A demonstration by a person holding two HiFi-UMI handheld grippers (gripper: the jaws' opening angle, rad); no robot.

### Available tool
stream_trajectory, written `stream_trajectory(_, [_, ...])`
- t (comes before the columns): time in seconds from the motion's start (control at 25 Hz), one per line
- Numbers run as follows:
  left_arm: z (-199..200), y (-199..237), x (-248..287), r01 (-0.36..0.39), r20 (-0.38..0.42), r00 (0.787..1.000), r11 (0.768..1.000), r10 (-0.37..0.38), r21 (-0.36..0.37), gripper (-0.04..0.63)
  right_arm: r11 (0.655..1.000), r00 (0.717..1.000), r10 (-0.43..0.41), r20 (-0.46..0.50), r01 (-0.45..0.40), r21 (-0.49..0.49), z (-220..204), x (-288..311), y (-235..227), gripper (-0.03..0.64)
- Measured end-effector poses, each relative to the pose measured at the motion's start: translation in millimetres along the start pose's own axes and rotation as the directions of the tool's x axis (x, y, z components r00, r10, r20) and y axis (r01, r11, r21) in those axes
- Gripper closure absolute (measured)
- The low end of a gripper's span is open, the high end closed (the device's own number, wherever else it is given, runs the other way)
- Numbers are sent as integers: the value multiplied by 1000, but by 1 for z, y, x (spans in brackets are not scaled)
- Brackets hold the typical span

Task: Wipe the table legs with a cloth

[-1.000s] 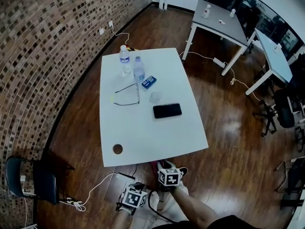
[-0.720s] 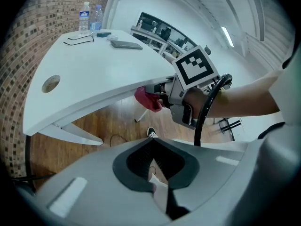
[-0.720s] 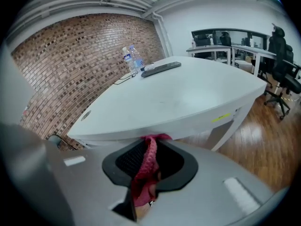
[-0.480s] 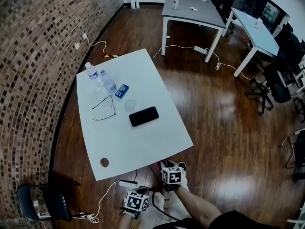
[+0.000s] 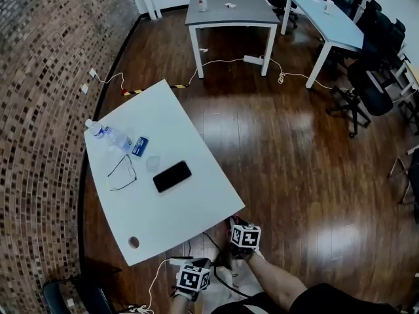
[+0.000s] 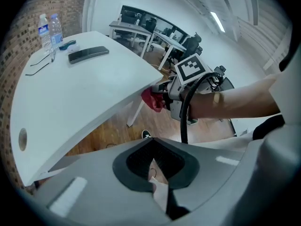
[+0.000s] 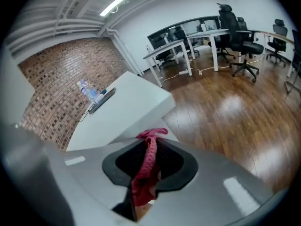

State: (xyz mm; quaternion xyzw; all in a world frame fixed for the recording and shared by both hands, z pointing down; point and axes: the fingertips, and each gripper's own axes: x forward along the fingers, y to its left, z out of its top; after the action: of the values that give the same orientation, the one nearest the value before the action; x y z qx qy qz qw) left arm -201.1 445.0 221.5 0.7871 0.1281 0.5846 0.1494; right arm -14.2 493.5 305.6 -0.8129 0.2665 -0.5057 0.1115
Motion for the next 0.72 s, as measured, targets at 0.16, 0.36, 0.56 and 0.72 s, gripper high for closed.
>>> stream_trajectory(0.16, [31,-16,6,-1,-13,1000,999,1,32,594,994,1000,-4,-19,6,107,6,-6,-21,554])
stream_trajectory(0.36, [63,-41,23,-2,-31,999,997,4,77,594,905,1000,-2,-6,4,426,8,-11,-65,555])
stream_trajectory(0.56, [83,-48,36,-10,-64,998,991,19,134,594,641,986,161,51,-143,754,6,-1,-59,555])
stream_trajectory(0.72, [91,-54,33,5,-103,995,986,13,167,594,473,964,235,127,-228,851,4,0,-47,555])
